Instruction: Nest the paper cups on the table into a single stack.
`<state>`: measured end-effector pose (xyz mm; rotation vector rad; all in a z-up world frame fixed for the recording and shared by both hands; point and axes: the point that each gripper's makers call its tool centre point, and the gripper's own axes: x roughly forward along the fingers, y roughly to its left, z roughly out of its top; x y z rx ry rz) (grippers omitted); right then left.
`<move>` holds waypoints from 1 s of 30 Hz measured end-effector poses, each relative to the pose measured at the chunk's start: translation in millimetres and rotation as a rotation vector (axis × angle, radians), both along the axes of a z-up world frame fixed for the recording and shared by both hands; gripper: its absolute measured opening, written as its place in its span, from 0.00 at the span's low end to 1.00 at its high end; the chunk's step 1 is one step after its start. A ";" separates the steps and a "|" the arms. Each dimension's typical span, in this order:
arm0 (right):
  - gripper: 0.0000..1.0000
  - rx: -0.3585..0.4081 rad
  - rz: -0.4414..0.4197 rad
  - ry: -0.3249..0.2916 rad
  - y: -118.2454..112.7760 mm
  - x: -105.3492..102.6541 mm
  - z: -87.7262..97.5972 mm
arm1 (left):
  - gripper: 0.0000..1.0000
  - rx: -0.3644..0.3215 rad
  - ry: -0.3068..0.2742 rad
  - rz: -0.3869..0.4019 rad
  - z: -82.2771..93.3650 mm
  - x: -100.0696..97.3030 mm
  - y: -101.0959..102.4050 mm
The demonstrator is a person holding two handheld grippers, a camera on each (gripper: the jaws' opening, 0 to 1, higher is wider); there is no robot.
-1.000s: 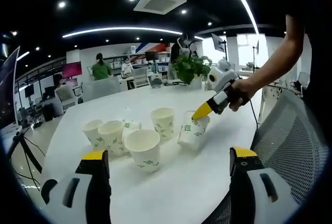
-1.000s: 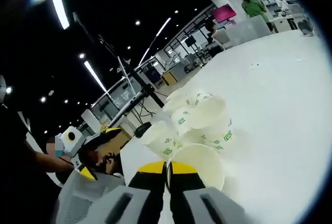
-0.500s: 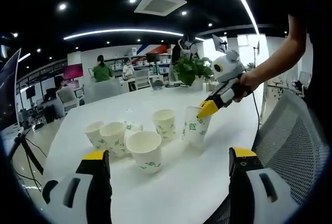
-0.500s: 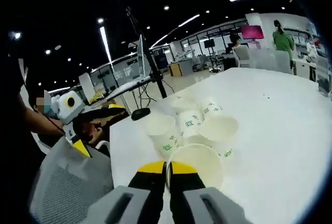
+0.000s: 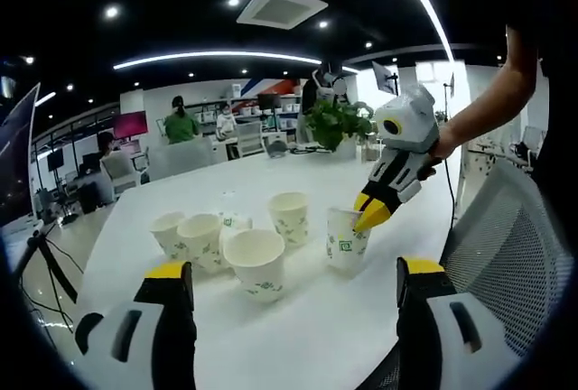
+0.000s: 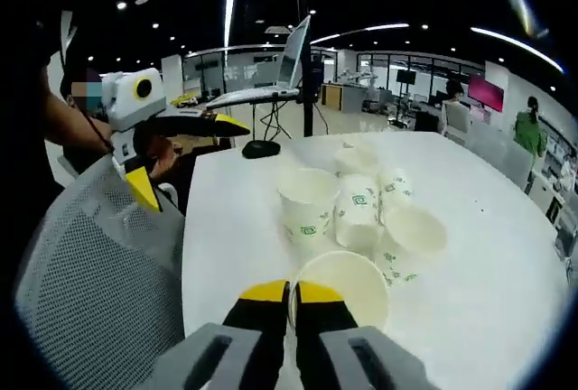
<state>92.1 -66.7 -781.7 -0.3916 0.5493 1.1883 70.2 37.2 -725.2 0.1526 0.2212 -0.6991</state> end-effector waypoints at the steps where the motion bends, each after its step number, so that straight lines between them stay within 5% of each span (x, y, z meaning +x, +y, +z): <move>1: 0.00 -0.015 0.010 -0.010 0.4 -0.6 -1.9 | 0.93 0.005 -0.001 -0.001 -0.5 0.0 0.4; 24: 0.08 0.003 0.048 0.025 24.3 -7.0 -4.2 | 0.92 -0.003 0.003 -0.004 -0.4 -0.6 -0.2; 30: 0.28 0.063 0.019 0.041 26.8 -6.7 8.8 | 0.92 -0.029 0.010 -0.006 1.8 -0.7 -1.9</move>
